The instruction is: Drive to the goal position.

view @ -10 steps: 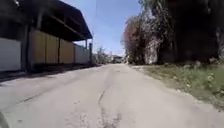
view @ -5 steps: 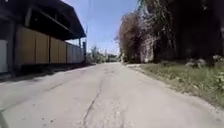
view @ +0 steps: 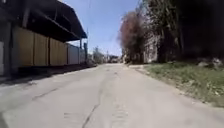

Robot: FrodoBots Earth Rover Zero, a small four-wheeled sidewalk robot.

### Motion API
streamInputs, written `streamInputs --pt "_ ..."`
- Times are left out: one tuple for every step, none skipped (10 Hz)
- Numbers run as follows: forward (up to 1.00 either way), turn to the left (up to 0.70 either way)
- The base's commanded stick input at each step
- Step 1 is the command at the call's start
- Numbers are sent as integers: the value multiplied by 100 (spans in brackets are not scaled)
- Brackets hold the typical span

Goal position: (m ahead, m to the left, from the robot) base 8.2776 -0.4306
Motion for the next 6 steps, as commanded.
streamInputs --pt "85 0" --pt "85 0" --pt "85 0" --pt "85 0" --pt "85 0" --pt "85 0"
